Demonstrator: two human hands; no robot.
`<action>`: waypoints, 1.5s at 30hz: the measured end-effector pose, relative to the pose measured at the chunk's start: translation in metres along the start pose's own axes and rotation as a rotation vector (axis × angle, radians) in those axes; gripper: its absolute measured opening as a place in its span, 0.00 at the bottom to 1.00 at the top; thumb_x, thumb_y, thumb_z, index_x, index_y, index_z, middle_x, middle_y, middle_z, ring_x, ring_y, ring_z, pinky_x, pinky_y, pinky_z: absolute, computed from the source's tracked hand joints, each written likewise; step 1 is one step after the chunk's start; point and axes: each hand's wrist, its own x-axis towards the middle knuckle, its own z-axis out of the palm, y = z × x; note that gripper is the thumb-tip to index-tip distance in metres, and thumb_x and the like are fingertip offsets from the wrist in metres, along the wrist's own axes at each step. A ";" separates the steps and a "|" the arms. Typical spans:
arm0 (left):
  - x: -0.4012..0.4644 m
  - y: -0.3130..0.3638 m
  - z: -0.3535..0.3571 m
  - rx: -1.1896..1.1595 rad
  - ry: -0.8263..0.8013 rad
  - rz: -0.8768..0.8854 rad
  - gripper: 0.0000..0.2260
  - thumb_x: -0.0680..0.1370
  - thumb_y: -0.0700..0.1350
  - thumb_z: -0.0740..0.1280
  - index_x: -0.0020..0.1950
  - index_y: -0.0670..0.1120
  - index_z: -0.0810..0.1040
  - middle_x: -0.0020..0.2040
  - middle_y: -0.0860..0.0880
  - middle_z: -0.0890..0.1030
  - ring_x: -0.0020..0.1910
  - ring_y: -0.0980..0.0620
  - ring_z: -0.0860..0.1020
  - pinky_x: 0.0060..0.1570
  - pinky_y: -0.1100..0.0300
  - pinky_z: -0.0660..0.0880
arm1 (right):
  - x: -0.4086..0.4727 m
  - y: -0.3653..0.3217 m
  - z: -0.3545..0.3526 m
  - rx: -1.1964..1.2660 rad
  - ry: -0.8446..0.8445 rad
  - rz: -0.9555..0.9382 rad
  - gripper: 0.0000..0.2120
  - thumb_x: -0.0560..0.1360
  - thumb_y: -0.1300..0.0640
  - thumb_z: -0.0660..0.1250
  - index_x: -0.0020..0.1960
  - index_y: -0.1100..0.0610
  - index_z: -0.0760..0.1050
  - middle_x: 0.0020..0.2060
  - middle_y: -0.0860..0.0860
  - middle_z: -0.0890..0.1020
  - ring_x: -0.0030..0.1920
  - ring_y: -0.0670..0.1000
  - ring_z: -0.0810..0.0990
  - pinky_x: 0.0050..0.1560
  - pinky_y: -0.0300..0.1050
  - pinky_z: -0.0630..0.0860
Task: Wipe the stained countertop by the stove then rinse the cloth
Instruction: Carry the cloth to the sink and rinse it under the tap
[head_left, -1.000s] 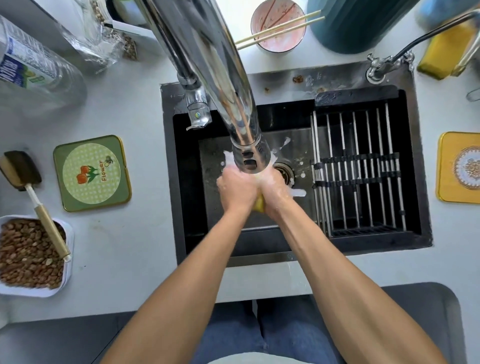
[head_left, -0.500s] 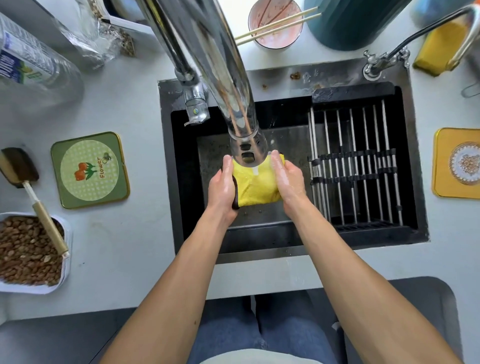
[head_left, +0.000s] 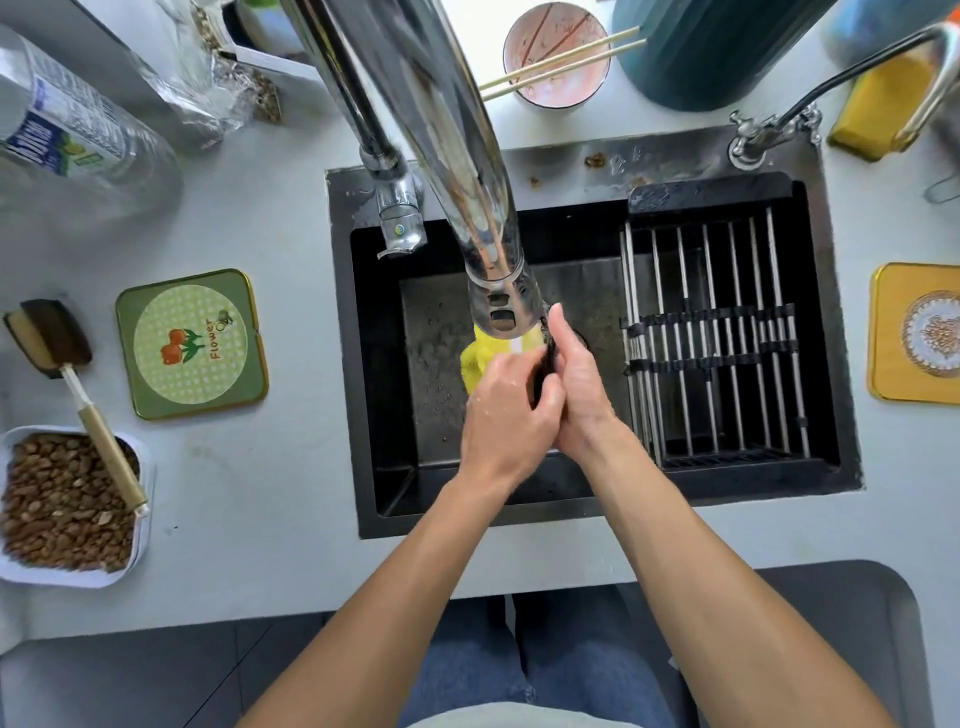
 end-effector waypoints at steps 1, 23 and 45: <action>-0.005 -0.004 0.000 -0.042 -0.008 0.021 0.12 0.81 0.49 0.66 0.64 0.54 0.82 0.57 0.56 0.83 0.54 0.59 0.79 0.56 0.66 0.75 | 0.002 -0.001 -0.002 -0.020 0.046 0.020 0.27 0.82 0.38 0.65 0.63 0.62 0.81 0.54 0.59 0.85 0.54 0.57 0.86 0.59 0.52 0.83; 0.039 -0.005 -0.002 -0.434 0.191 -0.403 0.20 0.77 0.62 0.68 0.31 0.51 0.75 0.27 0.57 0.76 0.31 0.55 0.74 0.37 0.55 0.73 | 0.031 0.000 -0.015 -0.676 0.553 -0.085 0.20 0.84 0.41 0.61 0.59 0.55 0.81 0.54 0.52 0.84 0.56 0.57 0.82 0.60 0.53 0.80; 0.047 -0.014 -0.001 -0.218 0.273 -0.590 0.15 0.83 0.46 0.64 0.37 0.44 0.74 0.33 0.53 0.75 0.39 0.42 0.75 0.35 0.54 0.64 | 0.027 0.000 0.017 -0.397 0.330 -0.006 0.20 0.83 0.45 0.62 0.40 0.55 0.81 0.33 0.50 0.84 0.34 0.50 0.83 0.36 0.44 0.77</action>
